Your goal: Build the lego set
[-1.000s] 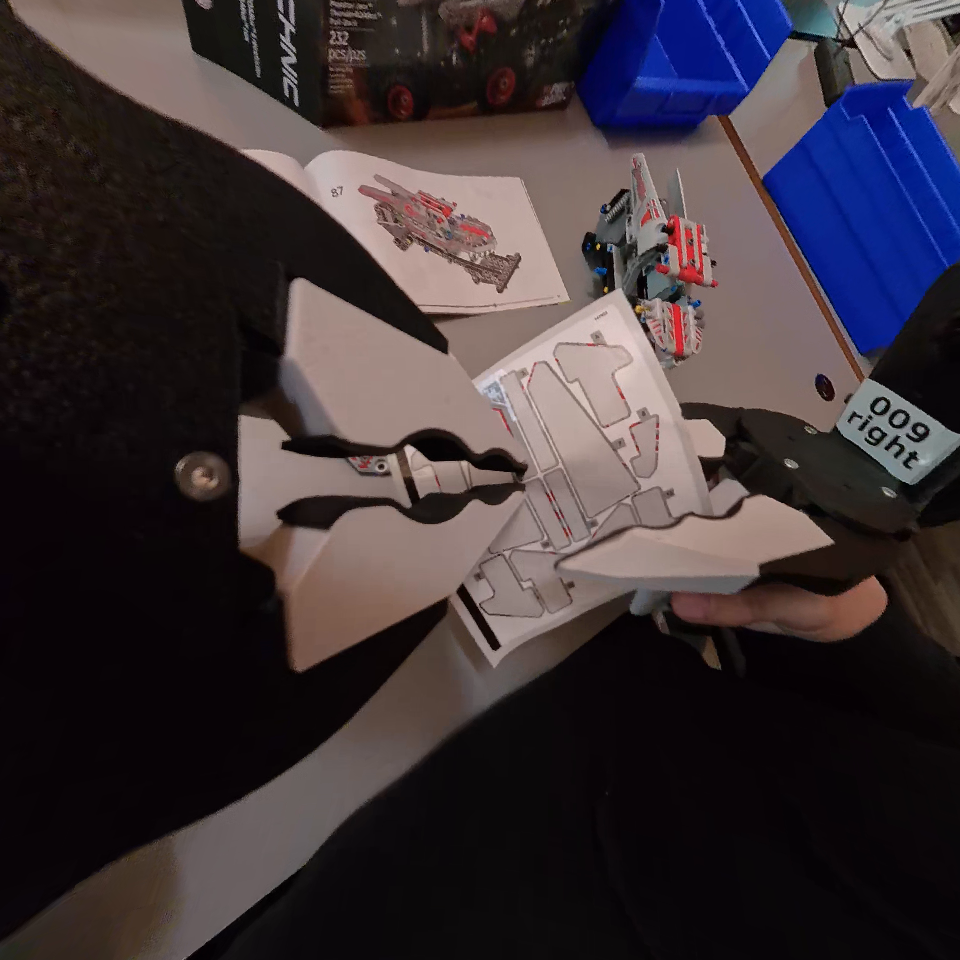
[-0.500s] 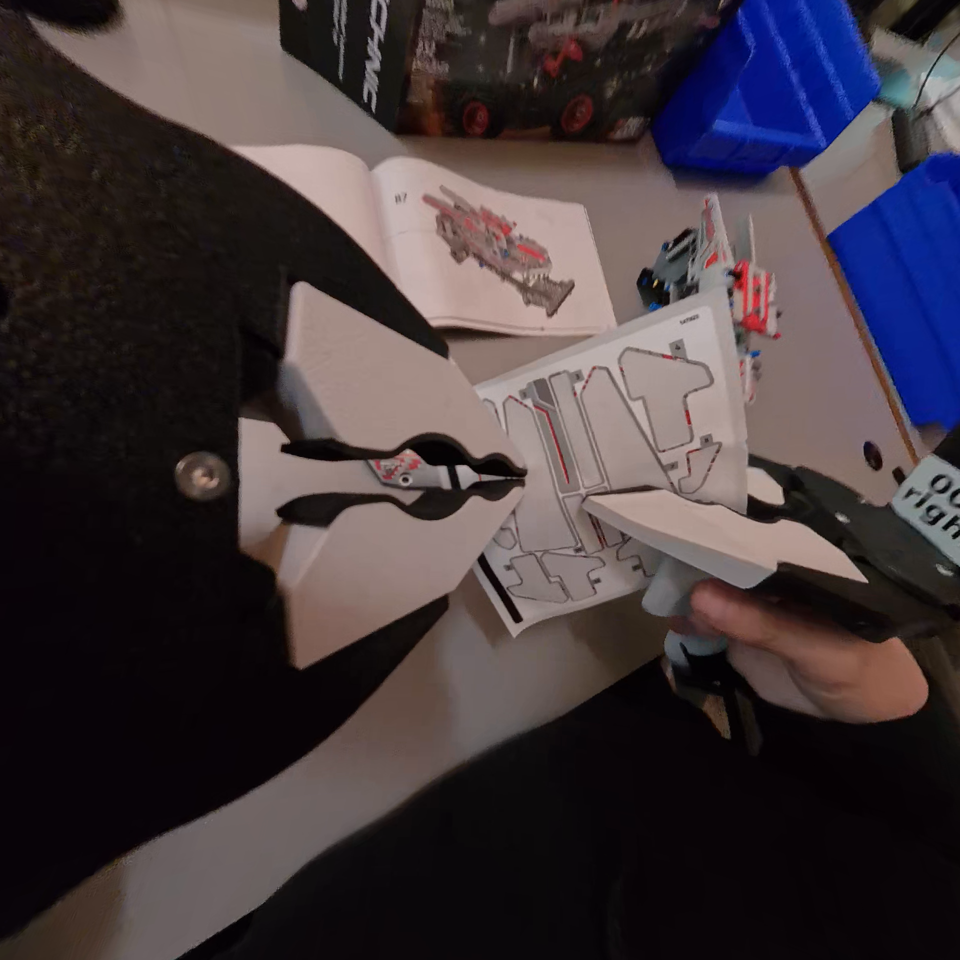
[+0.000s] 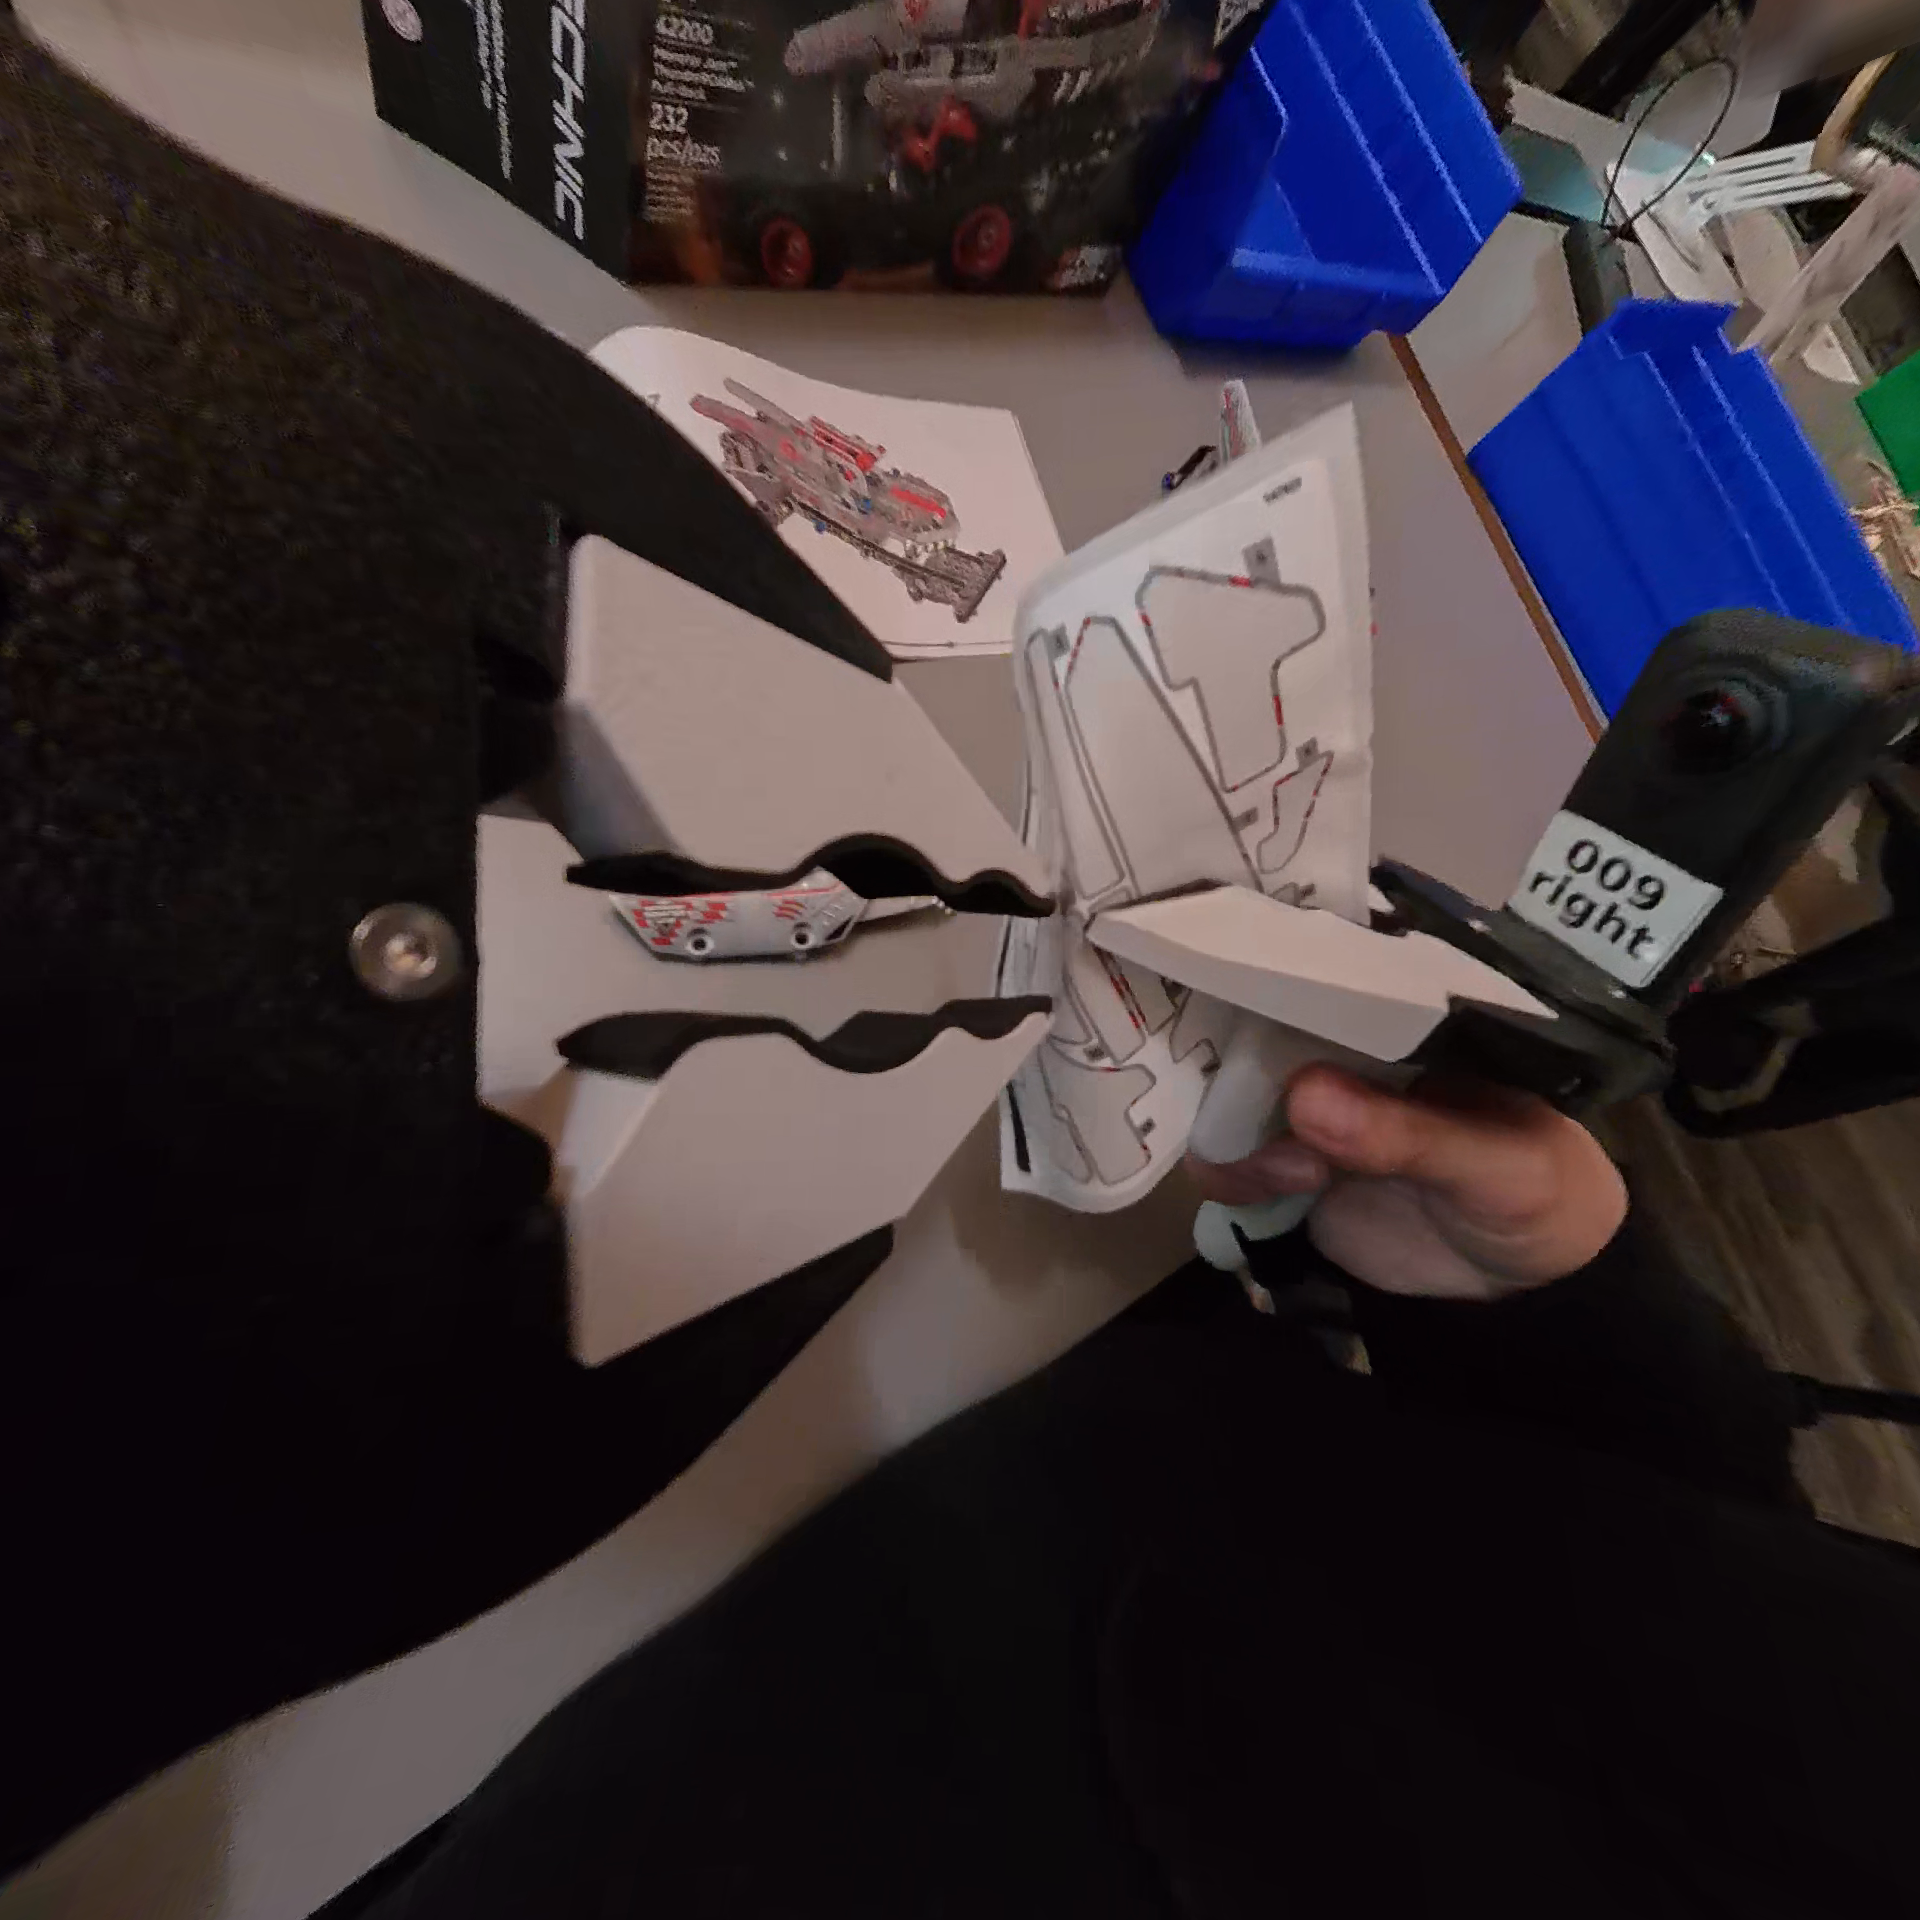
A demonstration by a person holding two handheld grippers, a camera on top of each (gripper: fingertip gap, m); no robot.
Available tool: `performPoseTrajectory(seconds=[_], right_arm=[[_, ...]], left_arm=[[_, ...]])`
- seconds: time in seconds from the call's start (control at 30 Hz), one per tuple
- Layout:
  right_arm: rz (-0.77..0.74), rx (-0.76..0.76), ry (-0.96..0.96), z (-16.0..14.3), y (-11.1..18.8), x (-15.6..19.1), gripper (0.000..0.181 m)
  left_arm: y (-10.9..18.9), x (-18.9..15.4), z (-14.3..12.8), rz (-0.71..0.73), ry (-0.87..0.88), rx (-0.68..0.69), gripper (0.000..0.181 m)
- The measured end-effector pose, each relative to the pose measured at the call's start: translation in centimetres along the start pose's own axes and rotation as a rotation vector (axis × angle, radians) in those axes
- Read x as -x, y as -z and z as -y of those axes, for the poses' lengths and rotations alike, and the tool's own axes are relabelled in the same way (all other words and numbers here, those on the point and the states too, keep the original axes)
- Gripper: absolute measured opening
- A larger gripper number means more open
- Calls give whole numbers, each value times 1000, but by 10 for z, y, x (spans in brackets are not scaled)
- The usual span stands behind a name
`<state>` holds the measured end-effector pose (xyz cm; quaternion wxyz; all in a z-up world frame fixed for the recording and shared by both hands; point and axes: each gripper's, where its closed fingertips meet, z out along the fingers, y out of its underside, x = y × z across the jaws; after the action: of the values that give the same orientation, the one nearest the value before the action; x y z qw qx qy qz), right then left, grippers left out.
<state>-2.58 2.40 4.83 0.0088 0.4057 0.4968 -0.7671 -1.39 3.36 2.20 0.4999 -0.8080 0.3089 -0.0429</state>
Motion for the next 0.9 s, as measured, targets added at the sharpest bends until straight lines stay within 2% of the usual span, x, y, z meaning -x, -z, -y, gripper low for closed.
performPoseTrajectory(seconds=[0.23, 0.37, 0.47, 0.57, 0.63, 0.67, 0.73, 0.8, 0.9], right_arm=[[52, -120, -141, 13, 10, -1, 0], [40, -94, -132, 8, 6, -1, 0], [34, -101, -154, 8, 8, -4, 0], [49, -113, -168, 9, 10, -2, 0], [67, -115, -161, 9, 9, 1, 0], [79, -112, -156, 9, 8, 3, 0], [87, -93, -144, 7, 6, 5, 0], [93, -53, -117, 2, 4, 7, 0], [-14, 27, -44, -6, 5, -7, 14]], left_arm=[[14, 16, 23, 90, 10, -94, 16], [7, 16, 13, 92, -7, -35, 19], [12, 20, 13, 103, 27, -58, 22], [26, 42, 18, 138, 253, -194, 40], [26, 41, 11, 19, 438, -245, 38], [23, 34, 7, -69, 510, -245, 35], [18, 30, 0, -170, 644, -242, 3], [18, 25, 1, -273, 745, -273, 0], [17, 31, -8, -287, 870, -267, 0]])
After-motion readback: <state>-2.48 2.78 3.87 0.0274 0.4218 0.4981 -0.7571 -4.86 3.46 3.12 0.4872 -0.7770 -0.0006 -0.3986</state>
